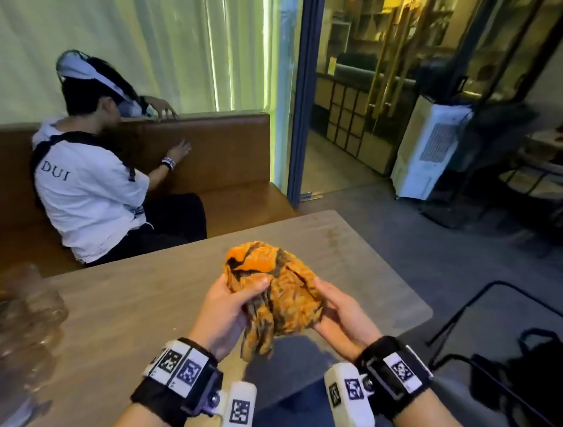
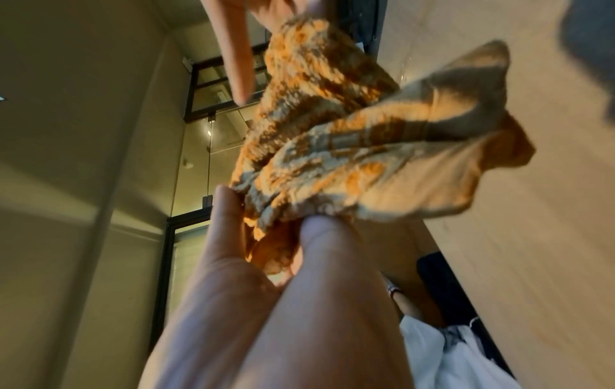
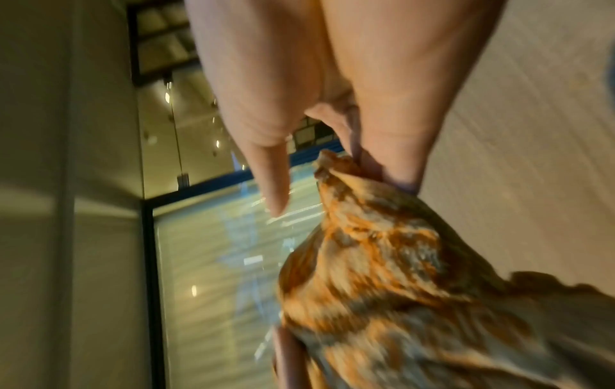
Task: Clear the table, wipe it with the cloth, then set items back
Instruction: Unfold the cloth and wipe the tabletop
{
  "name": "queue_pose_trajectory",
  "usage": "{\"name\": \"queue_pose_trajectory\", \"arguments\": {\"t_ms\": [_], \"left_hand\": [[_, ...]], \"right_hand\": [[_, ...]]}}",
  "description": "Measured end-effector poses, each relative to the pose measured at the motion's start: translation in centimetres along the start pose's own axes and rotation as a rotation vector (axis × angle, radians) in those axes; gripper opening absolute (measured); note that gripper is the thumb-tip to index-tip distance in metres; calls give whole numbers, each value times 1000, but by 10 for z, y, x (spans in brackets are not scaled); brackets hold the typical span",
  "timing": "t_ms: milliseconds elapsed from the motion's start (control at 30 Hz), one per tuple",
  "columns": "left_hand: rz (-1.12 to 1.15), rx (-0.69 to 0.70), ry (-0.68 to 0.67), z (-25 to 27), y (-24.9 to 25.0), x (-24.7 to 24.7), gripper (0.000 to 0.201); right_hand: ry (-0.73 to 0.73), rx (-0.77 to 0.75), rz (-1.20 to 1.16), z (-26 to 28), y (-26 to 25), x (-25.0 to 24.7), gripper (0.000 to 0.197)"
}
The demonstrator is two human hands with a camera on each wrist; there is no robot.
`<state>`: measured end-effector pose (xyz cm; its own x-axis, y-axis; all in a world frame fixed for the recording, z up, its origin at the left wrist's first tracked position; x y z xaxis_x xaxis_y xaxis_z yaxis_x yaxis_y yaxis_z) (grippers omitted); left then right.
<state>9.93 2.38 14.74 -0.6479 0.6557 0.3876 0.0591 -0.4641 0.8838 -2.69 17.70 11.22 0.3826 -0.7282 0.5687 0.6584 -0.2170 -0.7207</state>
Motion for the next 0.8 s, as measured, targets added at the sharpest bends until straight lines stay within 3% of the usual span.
{"name": "queue_pose_trajectory", "arguments": {"t_ms": [100, 233, 367, 467, 600, 700, 800], "left_hand": [[-7, -50, 57, -14, -17, 30, 40], [-24, -194, 132, -36, -24, 26, 34], [-22, -286, 103, -53, -33, 28, 36], [14, -218, 76, -70, -31, 40, 40], [-21, -155, 140, -103, -23, 49, 42], [-113, -54, 59, -128, -8, 49, 37], [-207, 38, -69, -150, 15, 44, 49]], "right_hand": [[134, 16, 141, -8, -18, -22, 47], [210, -73, -62, -30, -67, -65, 38], [303, -96, -41, -52, -70, -85, 35], [248, -207, -94, -61, -94, -89, 44], [-43, -106, 307, -71, -107, -84, 67], [62, -187, 331, -79, -129, -87, 59], [148, -289, 235, -90, -166, -93, 51]]}}
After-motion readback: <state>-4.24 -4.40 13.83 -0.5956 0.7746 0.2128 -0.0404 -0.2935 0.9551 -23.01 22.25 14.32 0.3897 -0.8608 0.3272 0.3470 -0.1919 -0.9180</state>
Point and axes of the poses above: each hand's wrist, its own z-axis away from the middle knuckle, its own x-axis out of the palm, y = z × x, the point moved 1 cm from there along -z, towards the middle knuckle, and after that the axes turned 7 degrees about y, right-handed, at the moved point
